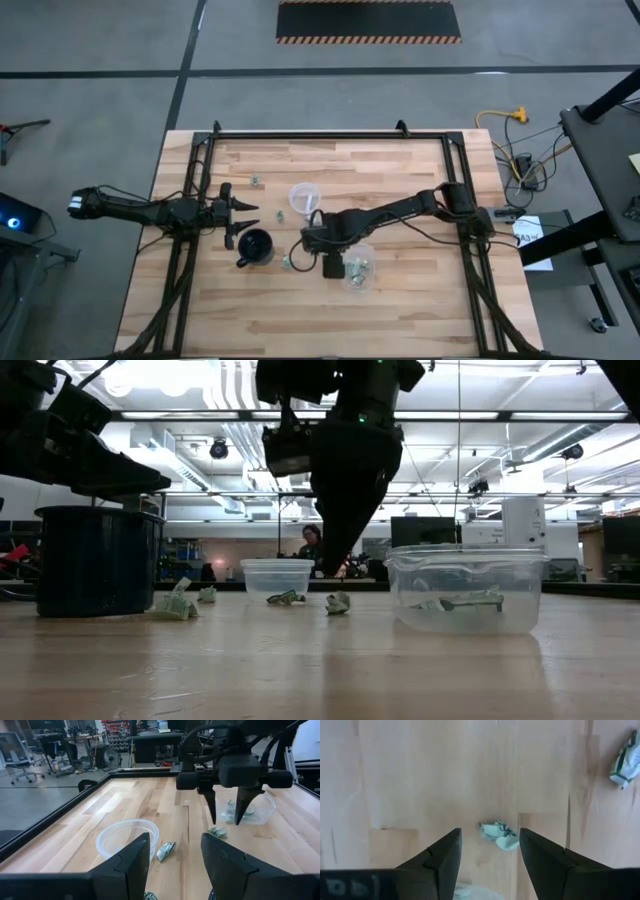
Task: Pick and place items into bin
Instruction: Put the stevia packet into the rectangular transparent bin
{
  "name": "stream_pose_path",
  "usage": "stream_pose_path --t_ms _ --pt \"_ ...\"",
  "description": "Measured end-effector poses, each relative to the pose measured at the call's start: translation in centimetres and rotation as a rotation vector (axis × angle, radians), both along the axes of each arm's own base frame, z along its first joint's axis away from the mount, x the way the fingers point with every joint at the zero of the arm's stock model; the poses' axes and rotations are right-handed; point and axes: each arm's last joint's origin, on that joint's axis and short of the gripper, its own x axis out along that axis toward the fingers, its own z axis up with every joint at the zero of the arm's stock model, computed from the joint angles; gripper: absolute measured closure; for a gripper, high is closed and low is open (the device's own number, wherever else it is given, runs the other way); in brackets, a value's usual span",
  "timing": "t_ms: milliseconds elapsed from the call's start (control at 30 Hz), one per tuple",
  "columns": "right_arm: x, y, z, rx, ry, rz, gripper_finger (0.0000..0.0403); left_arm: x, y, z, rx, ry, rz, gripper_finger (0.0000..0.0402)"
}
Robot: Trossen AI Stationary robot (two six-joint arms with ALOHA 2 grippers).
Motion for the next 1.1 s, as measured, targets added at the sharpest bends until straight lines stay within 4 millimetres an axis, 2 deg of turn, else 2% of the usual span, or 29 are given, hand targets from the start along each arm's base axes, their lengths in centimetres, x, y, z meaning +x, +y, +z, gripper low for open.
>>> stream_pose_path --t_ms 367,1100 --pt "-0.2 -1.6 -0.9 0.002 0.026 -0.061 0.0211 0.0 0.0 0.0 0.0 0.0 0.0 0.024" --pt "-0.4 -1.6 -1.6 0.046 0.044 -0.057 0.0211 0.0 0.0 0.0 0.0 -0.001 0.0 0.024"
